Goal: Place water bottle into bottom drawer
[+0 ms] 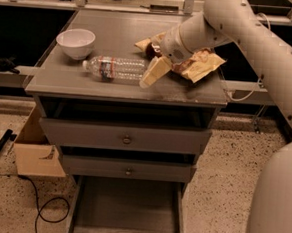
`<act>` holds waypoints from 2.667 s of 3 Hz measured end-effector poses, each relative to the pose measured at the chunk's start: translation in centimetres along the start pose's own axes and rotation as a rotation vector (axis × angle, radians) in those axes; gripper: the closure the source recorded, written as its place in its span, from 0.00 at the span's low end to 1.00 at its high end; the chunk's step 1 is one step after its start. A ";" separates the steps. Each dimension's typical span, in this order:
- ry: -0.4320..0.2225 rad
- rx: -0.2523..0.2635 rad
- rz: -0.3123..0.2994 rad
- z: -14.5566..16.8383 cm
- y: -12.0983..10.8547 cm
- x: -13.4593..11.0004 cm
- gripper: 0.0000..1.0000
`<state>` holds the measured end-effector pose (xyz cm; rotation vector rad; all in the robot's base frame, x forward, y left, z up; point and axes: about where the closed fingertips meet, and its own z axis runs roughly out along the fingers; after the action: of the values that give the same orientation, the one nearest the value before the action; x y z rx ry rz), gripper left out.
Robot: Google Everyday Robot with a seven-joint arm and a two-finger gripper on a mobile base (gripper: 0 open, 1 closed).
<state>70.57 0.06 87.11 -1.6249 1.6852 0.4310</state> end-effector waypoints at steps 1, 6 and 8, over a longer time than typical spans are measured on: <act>0.015 -0.049 -0.034 2.4 -0.4 -2.1 0.00; -0.074 -0.053 -0.018 3.7 0.3 -2.9 0.00; -0.057 -0.072 0.005 5.1 0.1 -1.8 0.00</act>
Offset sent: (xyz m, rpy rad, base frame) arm 0.0067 0.0181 -0.0032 -0.0219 0.0132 0.0321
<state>71.69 4.88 84.94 -1.6442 1.6486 0.5414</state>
